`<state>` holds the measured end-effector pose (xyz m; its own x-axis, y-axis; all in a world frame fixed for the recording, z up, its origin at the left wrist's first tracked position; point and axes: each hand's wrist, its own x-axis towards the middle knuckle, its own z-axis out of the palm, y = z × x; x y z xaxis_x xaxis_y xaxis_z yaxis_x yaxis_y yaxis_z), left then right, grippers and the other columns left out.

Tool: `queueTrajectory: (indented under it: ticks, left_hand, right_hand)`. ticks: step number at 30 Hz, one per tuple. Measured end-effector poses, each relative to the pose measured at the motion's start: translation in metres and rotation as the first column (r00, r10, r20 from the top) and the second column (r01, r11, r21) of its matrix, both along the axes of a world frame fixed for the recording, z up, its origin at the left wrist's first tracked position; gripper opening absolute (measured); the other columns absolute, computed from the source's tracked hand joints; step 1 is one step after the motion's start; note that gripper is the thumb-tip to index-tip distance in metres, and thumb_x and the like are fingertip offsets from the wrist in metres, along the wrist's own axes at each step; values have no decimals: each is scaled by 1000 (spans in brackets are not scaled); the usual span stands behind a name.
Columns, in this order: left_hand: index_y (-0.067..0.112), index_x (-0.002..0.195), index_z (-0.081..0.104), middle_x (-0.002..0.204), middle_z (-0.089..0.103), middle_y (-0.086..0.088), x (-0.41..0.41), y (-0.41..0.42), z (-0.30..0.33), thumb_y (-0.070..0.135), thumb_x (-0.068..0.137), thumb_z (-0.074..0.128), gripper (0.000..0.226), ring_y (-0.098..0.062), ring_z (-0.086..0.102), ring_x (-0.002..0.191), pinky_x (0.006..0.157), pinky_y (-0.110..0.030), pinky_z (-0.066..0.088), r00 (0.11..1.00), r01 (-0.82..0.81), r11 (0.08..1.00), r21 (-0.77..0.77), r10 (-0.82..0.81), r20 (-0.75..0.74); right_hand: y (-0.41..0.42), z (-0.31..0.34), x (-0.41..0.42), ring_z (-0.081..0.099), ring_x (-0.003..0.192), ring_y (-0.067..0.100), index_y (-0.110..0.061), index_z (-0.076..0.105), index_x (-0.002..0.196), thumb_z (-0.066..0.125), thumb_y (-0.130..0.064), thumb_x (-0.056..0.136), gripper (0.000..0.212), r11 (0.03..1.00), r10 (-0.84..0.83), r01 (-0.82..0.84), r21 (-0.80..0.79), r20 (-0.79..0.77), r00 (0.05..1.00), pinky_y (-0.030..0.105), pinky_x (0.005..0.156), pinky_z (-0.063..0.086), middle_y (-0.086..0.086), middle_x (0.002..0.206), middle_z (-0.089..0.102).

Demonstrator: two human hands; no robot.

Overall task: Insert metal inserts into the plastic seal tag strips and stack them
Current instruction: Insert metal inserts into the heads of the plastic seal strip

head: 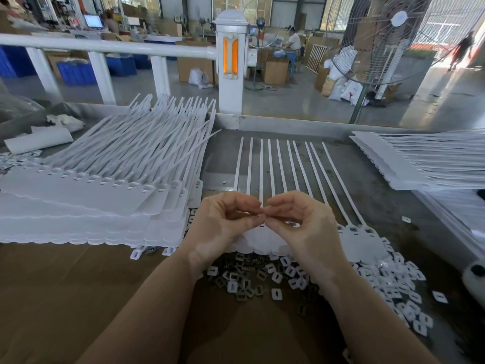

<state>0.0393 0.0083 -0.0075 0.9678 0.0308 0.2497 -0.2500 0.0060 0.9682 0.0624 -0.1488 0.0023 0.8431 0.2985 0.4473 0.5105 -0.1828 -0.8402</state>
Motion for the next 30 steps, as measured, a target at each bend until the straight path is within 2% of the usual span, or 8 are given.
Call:
queueTrajectory:
  ticks: [4,13,18,21,23,26,30]
  left_hand:
    - [11,87,69,88,72,-7,1,0,-1,-4,70,74,24,-19,69,85,74,-19,52,1000,-13,1000,5,13,-11]
    - [20,84,70,87,72,-4,0,1,0,4,70,76,22,-18,69,85,75,-21,53,999,-14,999,45,16,-45]
    - [15,85,70,88,72,-5,0,0,0,5,71,75,18,-20,68,85,76,-22,53,999,6,999,51,-4,-54]
    - [17,83,70,88,71,-6,0,0,1,3,72,74,18,-22,68,87,81,-27,54,999,5,998,59,-2,-46]
    - [19,81,71,87,72,-5,0,0,2,1,73,73,20,-20,68,86,80,-26,54,1000,9,998,69,-7,-27]
    - [22,80,71,85,72,1,-2,0,4,0,76,70,23,-11,68,84,76,-16,50,999,32,989,142,-34,10]
    - [20,82,72,82,72,6,-4,-1,9,4,77,72,16,-5,65,80,76,-16,49,992,112,936,333,-124,15]
  right_hand:
    - [-1,1,1,68,80,12,-8,66,93,72,6,73,25,993,46,-34,115,-103,994,19,75,53,5,82,70]
    - [-2,2,1,68,78,8,-15,67,89,73,2,74,23,994,34,-20,105,-131,991,14,70,51,0,79,71]
    - [-2,2,1,68,78,7,-14,67,88,73,2,74,23,996,32,-21,85,-131,991,13,70,51,0,80,71]
    - [-1,2,0,68,77,6,-14,67,88,73,2,74,22,998,33,-26,60,-116,993,13,70,51,0,79,71]
    - [-2,2,1,67,76,7,-16,67,86,71,2,76,21,998,11,-4,69,-113,993,14,71,51,0,78,70]
    - [-3,2,3,66,74,9,-18,68,84,70,0,78,20,994,-53,66,91,-137,989,14,70,51,0,77,69]
    - [-5,2,5,64,70,2,-12,69,86,68,1,80,14,991,-85,101,92,-164,983,9,65,47,-2,75,69]
